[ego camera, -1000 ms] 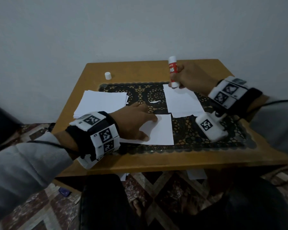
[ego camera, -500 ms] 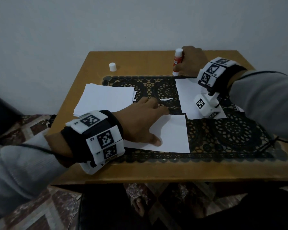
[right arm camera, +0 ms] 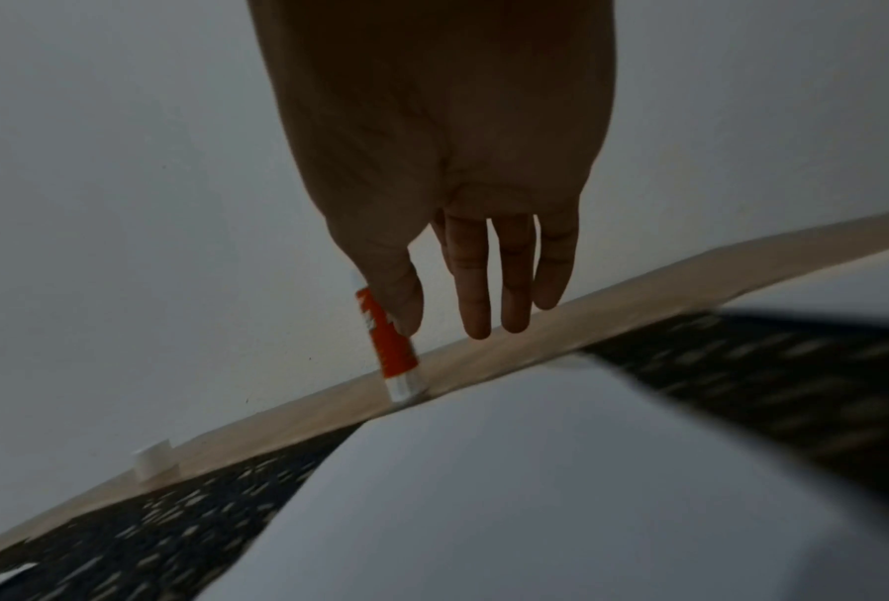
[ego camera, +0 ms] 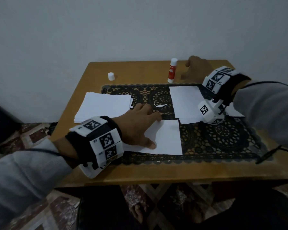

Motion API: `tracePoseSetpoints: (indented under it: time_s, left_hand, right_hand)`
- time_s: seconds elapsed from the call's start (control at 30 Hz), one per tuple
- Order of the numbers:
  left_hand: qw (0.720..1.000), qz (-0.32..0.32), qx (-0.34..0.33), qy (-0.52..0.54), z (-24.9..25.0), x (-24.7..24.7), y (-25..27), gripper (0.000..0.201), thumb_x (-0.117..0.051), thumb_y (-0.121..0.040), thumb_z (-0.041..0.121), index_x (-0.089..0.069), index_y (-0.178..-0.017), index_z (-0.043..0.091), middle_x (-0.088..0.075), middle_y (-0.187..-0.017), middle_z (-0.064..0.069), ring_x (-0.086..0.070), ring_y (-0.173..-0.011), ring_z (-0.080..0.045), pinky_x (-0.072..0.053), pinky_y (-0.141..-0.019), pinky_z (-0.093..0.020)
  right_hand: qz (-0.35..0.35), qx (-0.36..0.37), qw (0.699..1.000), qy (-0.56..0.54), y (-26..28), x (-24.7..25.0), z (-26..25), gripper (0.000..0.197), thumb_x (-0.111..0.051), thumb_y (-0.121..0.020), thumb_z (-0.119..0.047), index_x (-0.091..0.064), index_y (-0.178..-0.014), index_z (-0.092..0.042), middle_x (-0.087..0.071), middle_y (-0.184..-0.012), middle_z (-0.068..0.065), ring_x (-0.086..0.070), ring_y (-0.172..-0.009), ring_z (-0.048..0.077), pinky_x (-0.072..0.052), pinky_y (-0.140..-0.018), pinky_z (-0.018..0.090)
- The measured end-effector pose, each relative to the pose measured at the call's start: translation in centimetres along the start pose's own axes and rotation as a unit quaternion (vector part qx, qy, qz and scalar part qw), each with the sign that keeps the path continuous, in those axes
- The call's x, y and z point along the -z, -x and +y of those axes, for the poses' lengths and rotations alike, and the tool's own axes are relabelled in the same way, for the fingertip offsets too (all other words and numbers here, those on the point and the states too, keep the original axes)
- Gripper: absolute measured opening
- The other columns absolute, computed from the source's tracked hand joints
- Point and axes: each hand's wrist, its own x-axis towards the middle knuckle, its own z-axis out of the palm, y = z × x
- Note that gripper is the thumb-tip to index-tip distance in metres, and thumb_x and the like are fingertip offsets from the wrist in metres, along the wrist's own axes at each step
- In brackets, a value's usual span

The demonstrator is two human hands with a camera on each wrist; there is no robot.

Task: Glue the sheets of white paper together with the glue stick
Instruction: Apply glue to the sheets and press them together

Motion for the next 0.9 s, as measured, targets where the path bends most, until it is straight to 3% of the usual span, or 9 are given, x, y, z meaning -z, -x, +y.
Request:
tracePoseSetpoints:
  time_s: [0.1,0.2,0.4,0.6,0.67,0.77,0.9]
  left_hand:
    - [1.000,-0.006,0.002,0.004,0.1,0.1,0.2,0.088,-0.068,-0.075,0.058,-0.021,-0.145,0.030,-0.029,-0.138,-0.004,-0.028,-0.123,-0.024,-0.032,-0.103,-0.037]
    - [1.000,-0.018,0.016,-0.001,0.1,0.3,0.2,0.092,-0.067,-0.075,0.061,-0.019,-0.147,0.030,-0.029,-0.138,-0.004,-0.027,-0.124,-0.025,-0.033,-0.104,-0.041]
    - [0.998,-0.032,0.053,0.002,0.0,0.5,0.3,0.093,-0.066,-0.072,0.065,-0.022,-0.145,0.029,-0.030,-0.140,-0.004,-0.026,-0.128,-0.024,-0.033,-0.105,-0.043]
    - [0.997,-0.031,0.065,0.002,0.4,0.7,0.6,0.092,-0.065,-0.073,0.065,-0.022,-0.145,0.029,-0.030,-0.143,-0.004,-0.027,-0.130,-0.024,-0.033,-0.106,-0.042]
    - [0.998,-0.025,0.063,0.002,0.6,0.6,0.8,0.091,-0.065,-0.074,0.064,-0.021,-0.146,0.029,-0.029,-0.145,-0.004,-0.026,-0.132,-0.025,-0.032,-0.107,-0.042]
    - [0.998,-0.009,0.058,0.002,0.7,0.2,1.1,0.085,-0.064,-0.076,0.062,-0.025,-0.144,0.029,-0.032,-0.143,-0.005,-0.030,-0.131,-0.025,-0.034,-0.107,-0.043]
    - [0.999,0.002,0.053,-0.005,0.7,0.0,1.4,0.080,-0.062,-0.079,0.061,-0.029,-0.143,0.027,-0.036,-0.141,-0.004,-0.035,-0.128,-0.023,-0.036,-0.105,-0.039]
  right_hand:
    - [-0.012,0.015,0.999,0.039,1.6,1.9,2.9,0.049,-0.070,-0.084,-0.016,-0.052,-0.126,-0.001,-0.052,-0.132,0.017,-0.051,-0.117,0.034,-0.041,-0.092,0.033]
    - [-0.047,0.027,0.993,0.104,4.1,3.5,6.3,0.041,-0.074,-0.082,-0.018,-0.060,-0.116,0.001,-0.057,-0.127,0.018,-0.054,-0.112,0.034,-0.041,-0.085,0.033]
    - [-0.124,0.020,0.977,0.172,9.8,5.5,11.7,0.038,-0.074,-0.082,-0.035,-0.057,-0.106,-0.010,-0.060,-0.118,0.012,-0.050,-0.095,0.025,-0.034,-0.076,0.029]
    - [-0.172,0.091,0.965,0.174,13.2,5.5,13.0,0.053,-0.070,-0.083,-0.042,-0.055,-0.126,-0.014,-0.057,-0.129,0.011,-0.054,-0.115,0.028,-0.041,-0.087,0.032]
    - [-0.165,0.115,0.965,0.168,13.5,5.0,13.3,0.047,-0.068,-0.086,-0.040,-0.057,-0.124,-0.015,-0.059,-0.126,0.010,-0.054,-0.110,0.026,-0.039,-0.082,0.031]
    - [-0.119,0.156,0.968,0.154,13.7,4.2,13.9,0.033,-0.064,-0.089,-0.036,-0.062,-0.113,-0.013,-0.066,-0.110,0.012,-0.049,-0.087,0.019,-0.032,-0.072,0.028]
    - [-0.078,0.175,0.971,0.145,13.8,3.6,14.3,0.023,-0.061,-0.092,-0.029,-0.062,-0.103,-0.009,-0.068,-0.093,0.016,-0.050,-0.077,0.022,-0.036,-0.068,0.032]
